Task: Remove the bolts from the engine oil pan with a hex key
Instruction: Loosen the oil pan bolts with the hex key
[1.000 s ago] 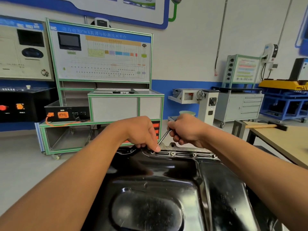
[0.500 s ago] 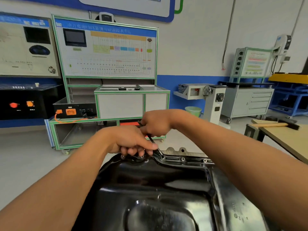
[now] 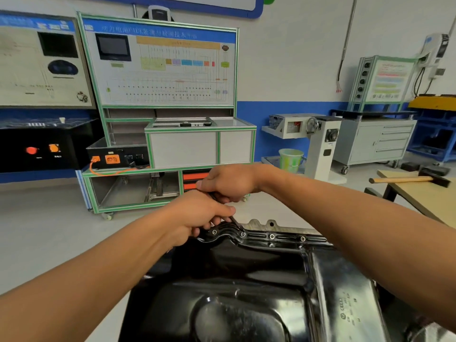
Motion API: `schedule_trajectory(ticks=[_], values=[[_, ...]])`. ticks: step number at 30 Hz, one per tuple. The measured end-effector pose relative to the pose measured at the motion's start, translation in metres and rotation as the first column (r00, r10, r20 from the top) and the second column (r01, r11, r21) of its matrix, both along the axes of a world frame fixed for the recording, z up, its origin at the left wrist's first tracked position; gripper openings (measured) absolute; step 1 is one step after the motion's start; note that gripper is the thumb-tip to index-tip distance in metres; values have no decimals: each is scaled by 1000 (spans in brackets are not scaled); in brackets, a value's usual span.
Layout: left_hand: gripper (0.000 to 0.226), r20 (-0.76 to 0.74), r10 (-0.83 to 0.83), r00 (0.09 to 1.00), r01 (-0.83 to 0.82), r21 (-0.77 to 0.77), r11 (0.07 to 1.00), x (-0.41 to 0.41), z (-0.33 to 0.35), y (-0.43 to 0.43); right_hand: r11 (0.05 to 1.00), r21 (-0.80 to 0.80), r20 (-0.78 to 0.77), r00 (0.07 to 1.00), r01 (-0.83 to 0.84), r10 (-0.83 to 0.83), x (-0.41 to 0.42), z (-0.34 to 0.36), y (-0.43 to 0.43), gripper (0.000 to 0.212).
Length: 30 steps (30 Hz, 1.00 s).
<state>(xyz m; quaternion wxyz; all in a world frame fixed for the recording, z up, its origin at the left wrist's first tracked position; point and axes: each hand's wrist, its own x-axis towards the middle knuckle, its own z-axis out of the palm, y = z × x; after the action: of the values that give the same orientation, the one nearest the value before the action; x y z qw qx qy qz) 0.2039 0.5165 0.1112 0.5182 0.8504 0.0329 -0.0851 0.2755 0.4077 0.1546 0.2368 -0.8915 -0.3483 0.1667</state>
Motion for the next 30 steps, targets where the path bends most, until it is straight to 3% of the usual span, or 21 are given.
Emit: schedule_trajectory(ticks=[4,7,11,16,20,30], values=[[29,266,-20,964,-3,85,996,-7,2,32,905,399,-204,977,145,-67,6,-2,-7,39],[21,327,-130,936,84,151,985,-9,-6,48,775,542,-359,923,324,-135,5,-15,-21,32],[11,290,-288,913,212,265,941,-5,-18,53,680,581,-464,869,446,-173,-10,-48,-41,28],[8,303,-256,918,207,185,961,3,-24,49,543,676,-415,867,498,-277,-21,-64,-46,31],[7,301,-249,920,205,169,964,7,-28,45,522,697,-356,870,491,-342,-26,-69,-46,32],[3,298,-274,914,199,259,945,13,-27,38,517,669,-390,844,535,-368,-24,-73,-49,32]])
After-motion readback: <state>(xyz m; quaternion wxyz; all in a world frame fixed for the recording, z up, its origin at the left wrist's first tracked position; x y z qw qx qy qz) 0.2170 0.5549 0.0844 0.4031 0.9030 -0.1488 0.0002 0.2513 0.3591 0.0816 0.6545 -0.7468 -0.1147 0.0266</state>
